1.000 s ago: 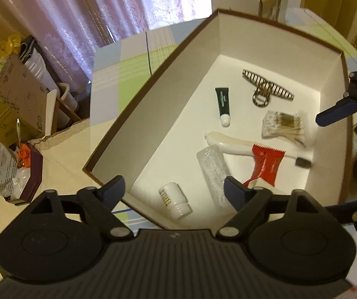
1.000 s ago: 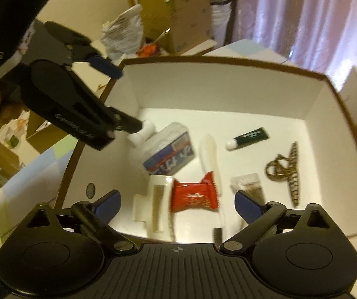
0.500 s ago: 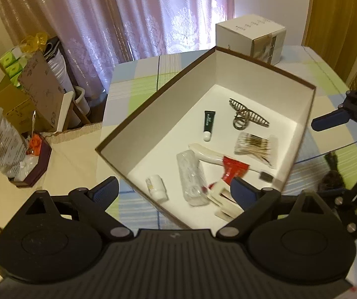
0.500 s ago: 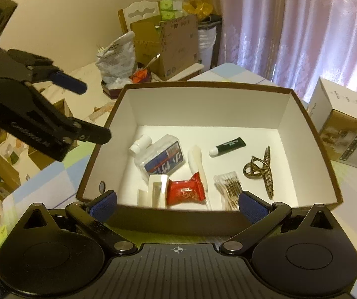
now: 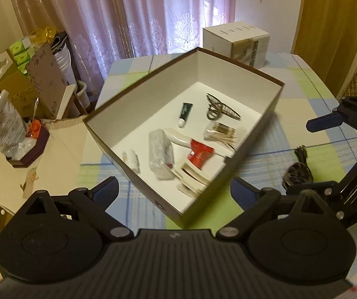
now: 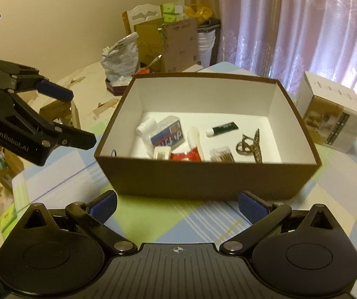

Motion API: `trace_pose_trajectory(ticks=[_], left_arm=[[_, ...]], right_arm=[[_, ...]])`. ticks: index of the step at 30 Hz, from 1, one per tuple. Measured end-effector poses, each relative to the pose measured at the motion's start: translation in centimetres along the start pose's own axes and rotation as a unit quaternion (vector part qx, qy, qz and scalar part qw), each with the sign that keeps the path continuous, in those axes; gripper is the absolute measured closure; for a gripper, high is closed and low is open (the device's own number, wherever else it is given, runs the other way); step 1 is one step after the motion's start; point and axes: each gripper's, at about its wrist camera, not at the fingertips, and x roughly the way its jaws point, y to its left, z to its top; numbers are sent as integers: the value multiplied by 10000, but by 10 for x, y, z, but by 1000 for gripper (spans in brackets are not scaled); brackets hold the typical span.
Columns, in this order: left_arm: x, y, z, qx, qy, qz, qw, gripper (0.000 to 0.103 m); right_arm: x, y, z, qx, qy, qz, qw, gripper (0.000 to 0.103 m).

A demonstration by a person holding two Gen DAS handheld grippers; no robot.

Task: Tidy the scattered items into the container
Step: 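Withdraw both tools from the box toward the scrunchie and cable, then grasp the dark velvet scrunchie with the left tool while the right tool grasps the black USB cable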

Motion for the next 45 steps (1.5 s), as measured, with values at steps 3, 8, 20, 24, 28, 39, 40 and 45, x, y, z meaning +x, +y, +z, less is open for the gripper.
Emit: trace_pose_trajectory(ticks=[3,8,20,24,28,39,40,45], left_arm=[[-3,-12,-9,-48,14,-47,10000,9],[-3,-35,-24,-121,66,-258,9996,9],[11,-82,-49,-210,332,-746,9964,9],[21,-97,-53,-76,388,-826,9958,11],[32,-110,-54,66,460,-911,9948,12],[65,-145,-49,333,580,-1298,9893,23],[69,-149,-48,366,584,-1362,9883,25],[96,-168,-40,513,659,-1472,9856,29]], right_arm=[[-9,-4,-13,92,0,-60,9999,2],[-23,-16,-41,415,38,-205,9989,2],[-49,-40,-100,1158,162,-702,9907,2],[-53,-49,-120,1474,200,-932,9845,2],[-57,-59,-136,1829,221,-1091,9768,2],[-62,-84,-165,2592,337,-1497,9536,2],[-61,-88,-168,2678,351,-1537,9505,2],[-56,-104,-182,2991,460,-1738,9371,2]])
